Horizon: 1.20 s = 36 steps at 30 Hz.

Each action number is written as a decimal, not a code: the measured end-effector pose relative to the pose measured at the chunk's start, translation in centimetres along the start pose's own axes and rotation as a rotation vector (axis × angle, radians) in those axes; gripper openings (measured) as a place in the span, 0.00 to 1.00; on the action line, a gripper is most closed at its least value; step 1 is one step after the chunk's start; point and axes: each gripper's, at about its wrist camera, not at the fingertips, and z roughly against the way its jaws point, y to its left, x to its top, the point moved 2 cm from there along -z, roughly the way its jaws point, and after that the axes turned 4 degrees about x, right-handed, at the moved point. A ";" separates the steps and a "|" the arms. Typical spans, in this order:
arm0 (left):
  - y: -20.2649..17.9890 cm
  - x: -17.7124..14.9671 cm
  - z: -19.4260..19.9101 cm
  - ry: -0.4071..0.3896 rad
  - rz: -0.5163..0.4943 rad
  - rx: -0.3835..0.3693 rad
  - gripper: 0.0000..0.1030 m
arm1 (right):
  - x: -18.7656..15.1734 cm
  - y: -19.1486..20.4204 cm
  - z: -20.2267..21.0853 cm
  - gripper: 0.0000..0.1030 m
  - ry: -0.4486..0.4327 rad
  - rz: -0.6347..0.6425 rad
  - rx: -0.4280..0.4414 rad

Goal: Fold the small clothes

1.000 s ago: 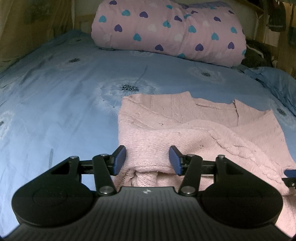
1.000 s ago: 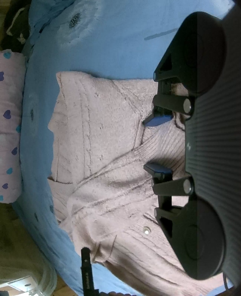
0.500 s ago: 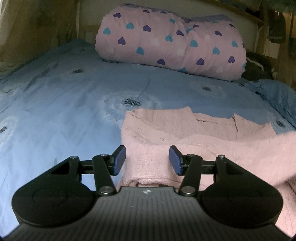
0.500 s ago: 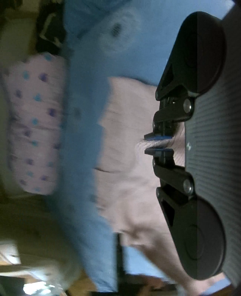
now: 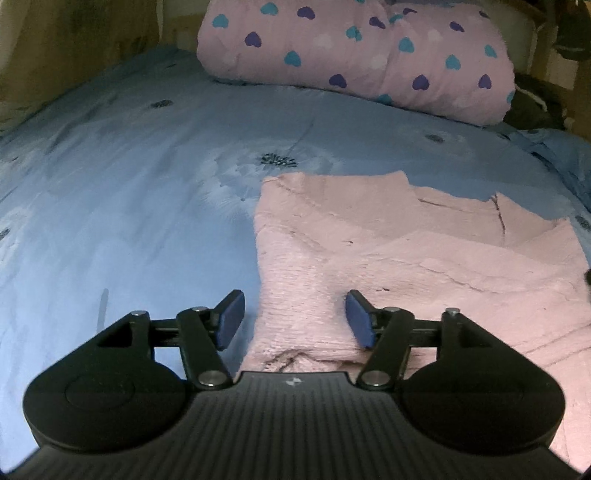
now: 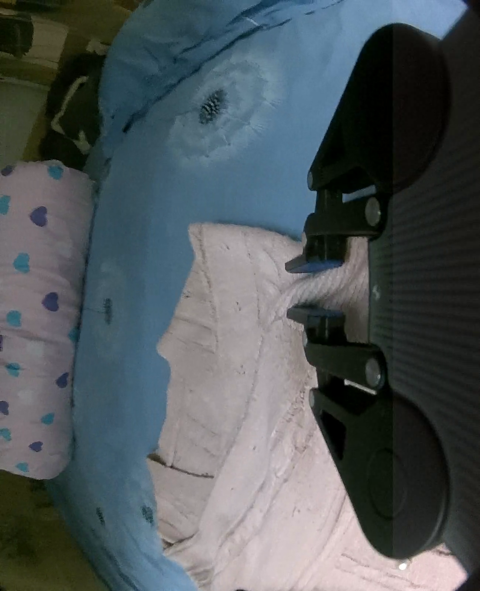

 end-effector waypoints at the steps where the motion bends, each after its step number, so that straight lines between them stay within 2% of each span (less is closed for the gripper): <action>1: 0.1 0.0 -0.1 0.003 0.008 0.000 0.66 | 0.0 -0.2 0.7 0.29 -0.018 -0.012 -0.008; 3: 0.3 0.0 -0.3 0.006 0.018 0.000 0.67 | -0.2 -1.0 2.6 0.32 -0.066 -0.043 -0.020; 6: 0.3 -0.1 -0.4 0.011 0.027 0.003 0.68 | -0.6 -1.5 5.1 0.32 -0.123 -0.090 0.038; 10: 0.1 -0.1 0.1 0.008 0.012 0.005 0.68 | -2.4 -0.7 4.5 0.32 -0.051 -0.101 0.114; 12: 0.1 -0.3 0.5 0.006 0.002 0.003 0.68 | -3.9 -0.1 2.9 0.33 -0.014 -0.109 0.099; 14: 0.2 -0.4 0.9 0.009 -0.003 0.000 0.68 | -4.9 0.2 2.5 0.35 -0.072 -0.106 0.063; 17: 0.5 -0.4 2.4 0.001 -0.013 -0.001 0.68 | -4.8 0.3 3.2 0.35 -0.085 -0.173 0.053; 20: 0.9 -0.6 3.9 0.002 -0.009 -0.008 0.69 | -4.7 1.0 6.0 0.36 -0.145 -0.170 0.057; 22: 1.3 -0.8 4.9 0.020 0.004 -0.008 0.69 | -4.9 1.5 8.0 0.40 -0.170 -0.149 0.063; 24: 1.6 -1.1 6.2 0.028 0.003 -0.015 0.70 | -5.4 2.0 10.0 0.55 -0.186 -0.135 0.079; 25: 1.7 -1.3 7.1 0.028 -0.006 -0.020 0.71 | -5.6 2.3 10.8 0.56 -0.191 -0.131 0.088; 30: 1.9 -3.3 11.7 0.010 -0.054 -0.039 0.78 | -7.2 3.7 14.8 0.57 -0.183 -0.094 0.142; 36: 2.2 -6.9 16.5 0.033 -0.060 -0.072 0.78 | -9.5 6.1 18.3 0.57 -0.172 -0.063 0.211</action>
